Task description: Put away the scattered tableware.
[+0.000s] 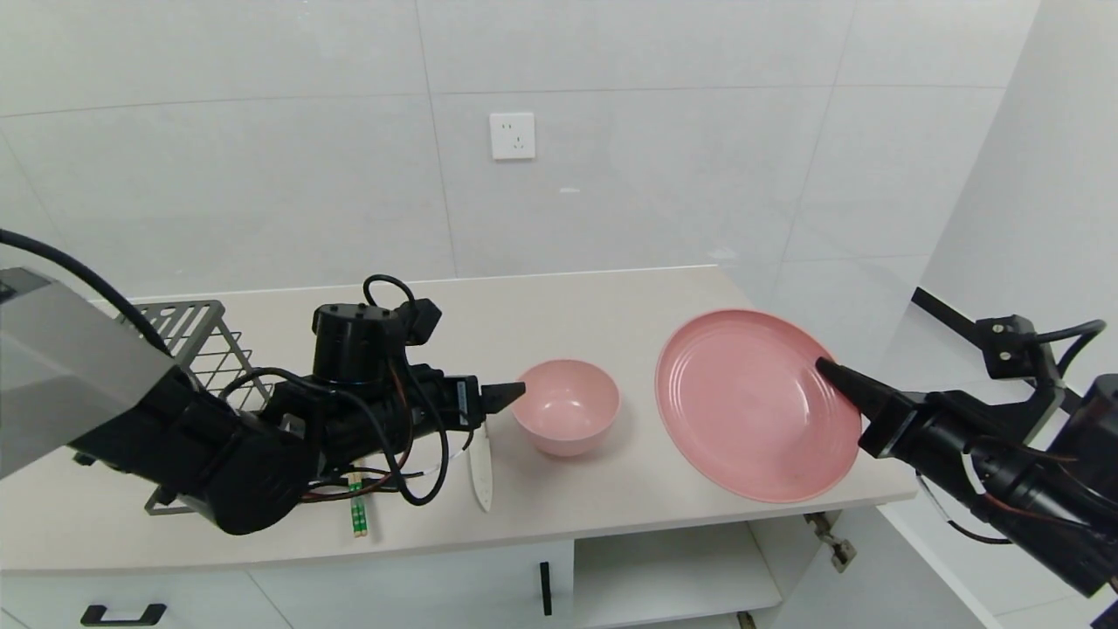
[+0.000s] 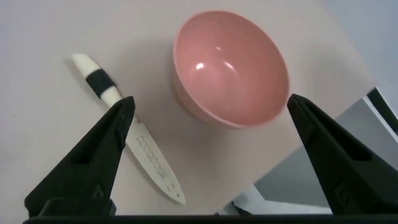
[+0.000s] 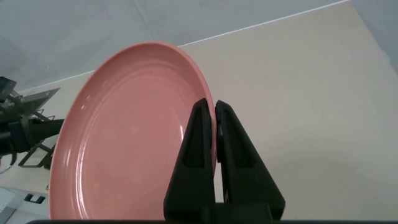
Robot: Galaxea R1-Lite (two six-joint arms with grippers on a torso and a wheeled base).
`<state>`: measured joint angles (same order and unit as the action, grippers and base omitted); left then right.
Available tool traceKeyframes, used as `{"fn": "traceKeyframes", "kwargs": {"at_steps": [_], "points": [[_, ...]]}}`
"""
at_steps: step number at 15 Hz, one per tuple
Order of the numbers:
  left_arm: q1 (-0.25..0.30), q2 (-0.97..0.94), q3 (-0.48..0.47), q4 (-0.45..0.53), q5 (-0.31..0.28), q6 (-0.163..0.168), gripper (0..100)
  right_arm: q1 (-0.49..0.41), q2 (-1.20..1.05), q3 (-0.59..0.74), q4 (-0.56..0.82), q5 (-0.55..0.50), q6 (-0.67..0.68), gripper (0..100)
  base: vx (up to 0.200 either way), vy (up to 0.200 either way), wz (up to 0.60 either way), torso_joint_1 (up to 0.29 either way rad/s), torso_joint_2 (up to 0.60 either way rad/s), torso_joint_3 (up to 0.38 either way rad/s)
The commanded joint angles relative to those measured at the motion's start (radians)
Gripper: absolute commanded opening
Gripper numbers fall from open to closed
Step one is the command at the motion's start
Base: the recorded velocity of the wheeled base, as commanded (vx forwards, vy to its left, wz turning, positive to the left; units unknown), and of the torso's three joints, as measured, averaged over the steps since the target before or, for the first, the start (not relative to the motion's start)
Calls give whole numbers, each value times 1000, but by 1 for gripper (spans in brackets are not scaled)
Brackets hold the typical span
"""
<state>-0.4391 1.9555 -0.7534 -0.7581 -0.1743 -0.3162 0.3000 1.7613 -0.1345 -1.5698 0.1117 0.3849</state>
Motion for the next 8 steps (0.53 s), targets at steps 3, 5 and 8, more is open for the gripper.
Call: {"fn": "traceKeyframes", "kwargs": {"at_steps": [3, 5, 8], "points": [[2, 121, -58, -14, 7, -1, 100, -19, 1, -4, -1, 2, 0, 0, 0, 0, 0, 0, 0, 0], [3, 166, -110, -9, 6, -11, 100, -22, 3, -4, -1, 2, 0, 0, 0, 0, 0, 0, 0, 0], [-1, 218, -164, -3, 6, -37, 100, -24, 4, -8, -1, 2, 0, 0, 0, 0, 0, 0, 0, 0]]}}
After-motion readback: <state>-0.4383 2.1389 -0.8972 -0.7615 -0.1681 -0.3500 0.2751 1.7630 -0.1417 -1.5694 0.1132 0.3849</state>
